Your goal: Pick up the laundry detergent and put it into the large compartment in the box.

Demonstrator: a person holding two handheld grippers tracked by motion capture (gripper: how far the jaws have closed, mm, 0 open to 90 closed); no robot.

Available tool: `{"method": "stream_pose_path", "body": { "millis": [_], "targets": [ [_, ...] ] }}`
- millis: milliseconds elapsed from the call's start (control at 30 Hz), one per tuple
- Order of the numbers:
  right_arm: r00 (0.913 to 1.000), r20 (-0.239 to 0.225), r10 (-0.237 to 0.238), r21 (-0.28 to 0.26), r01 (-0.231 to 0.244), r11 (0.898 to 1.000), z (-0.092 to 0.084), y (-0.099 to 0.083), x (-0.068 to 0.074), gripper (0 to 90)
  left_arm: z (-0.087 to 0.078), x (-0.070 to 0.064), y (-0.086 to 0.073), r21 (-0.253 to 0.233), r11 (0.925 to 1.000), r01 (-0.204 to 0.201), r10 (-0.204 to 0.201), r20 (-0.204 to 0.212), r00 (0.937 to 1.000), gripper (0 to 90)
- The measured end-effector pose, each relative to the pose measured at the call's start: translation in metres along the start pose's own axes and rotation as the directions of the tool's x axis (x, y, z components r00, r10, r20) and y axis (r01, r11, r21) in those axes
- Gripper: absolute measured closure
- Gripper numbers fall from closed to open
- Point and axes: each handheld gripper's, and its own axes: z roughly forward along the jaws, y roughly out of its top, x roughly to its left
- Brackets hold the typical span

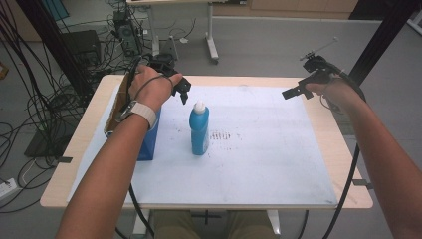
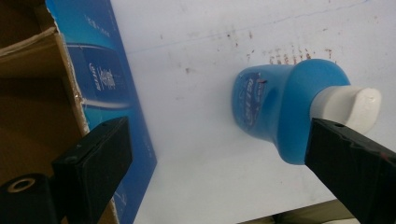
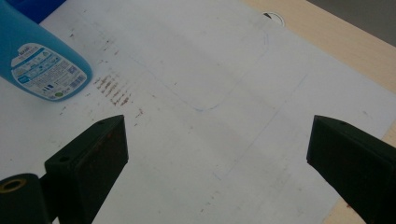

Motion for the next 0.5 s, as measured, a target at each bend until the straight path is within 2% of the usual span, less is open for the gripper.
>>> {"method": "stream_pose_path", "body": {
  "millis": [133, 500],
  "targets": [
    [1.0000, -0.001, 0.001, 0.001, -0.001, 1.000, 0.001, 0.000, 0.000, 5.2, -0.005, -0.003, 0.001, -0.006, 0.9999, -0.011, 0.011, -0.008, 0.9999, 8.1],
    [1.0000, -0.005, 0.001, -0.001, -0.001, 1.000, 0.000, 0.000, 0.001, 5.2, -0.018, -0.010, 0.000, -0.014, 0.9999, -0.003, 0.003, -0.026, 0.9997, 5.4]
  ]
}}
